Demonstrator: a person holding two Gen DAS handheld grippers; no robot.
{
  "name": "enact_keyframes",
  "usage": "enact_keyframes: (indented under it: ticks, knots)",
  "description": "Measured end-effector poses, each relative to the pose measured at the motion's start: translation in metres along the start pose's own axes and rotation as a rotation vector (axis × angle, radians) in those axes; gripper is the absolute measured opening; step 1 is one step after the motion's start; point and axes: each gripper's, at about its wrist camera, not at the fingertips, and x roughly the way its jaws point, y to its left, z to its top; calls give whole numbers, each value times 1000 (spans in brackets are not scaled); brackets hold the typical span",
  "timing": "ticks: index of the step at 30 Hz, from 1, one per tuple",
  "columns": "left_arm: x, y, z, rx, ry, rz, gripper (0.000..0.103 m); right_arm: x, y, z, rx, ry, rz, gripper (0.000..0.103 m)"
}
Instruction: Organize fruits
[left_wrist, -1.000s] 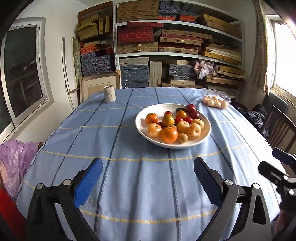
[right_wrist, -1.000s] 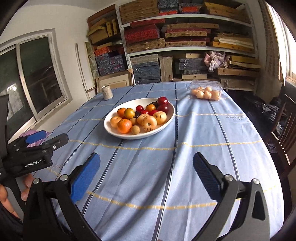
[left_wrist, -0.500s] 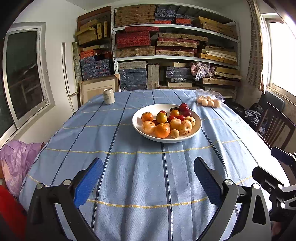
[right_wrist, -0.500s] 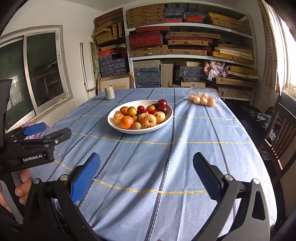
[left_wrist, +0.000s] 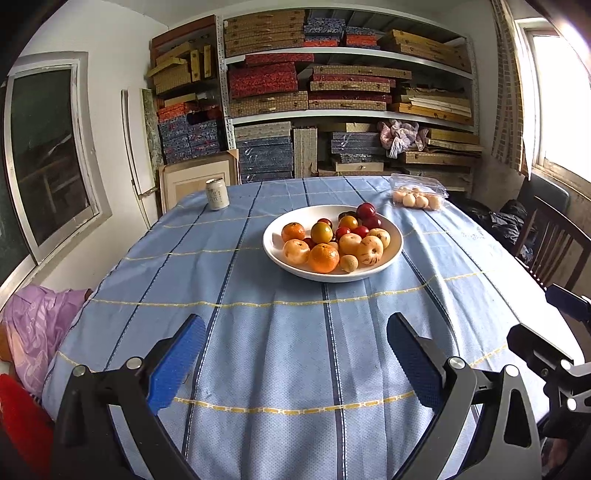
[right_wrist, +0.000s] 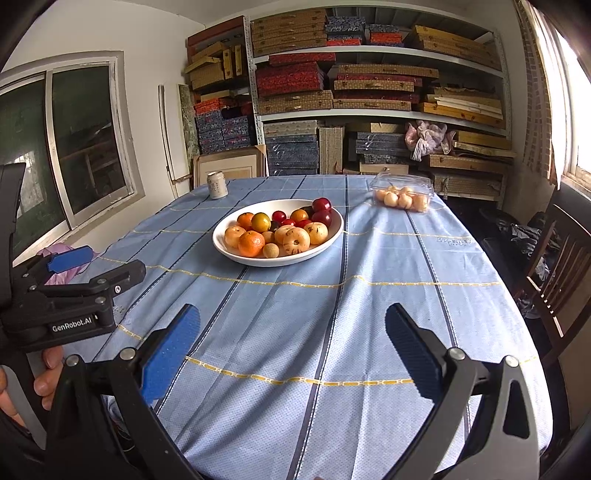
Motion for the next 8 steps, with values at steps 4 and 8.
enact_keyframes:
  ticks: [4, 8]
  knots:
    - [1, 4, 1, -13, -3, 26, 99, 0, -1, 0, 0, -1, -4, 98]
    - [3, 10, 2, -41, 4, 27, 99, 2, -2, 1, 2, 0, -9, 98]
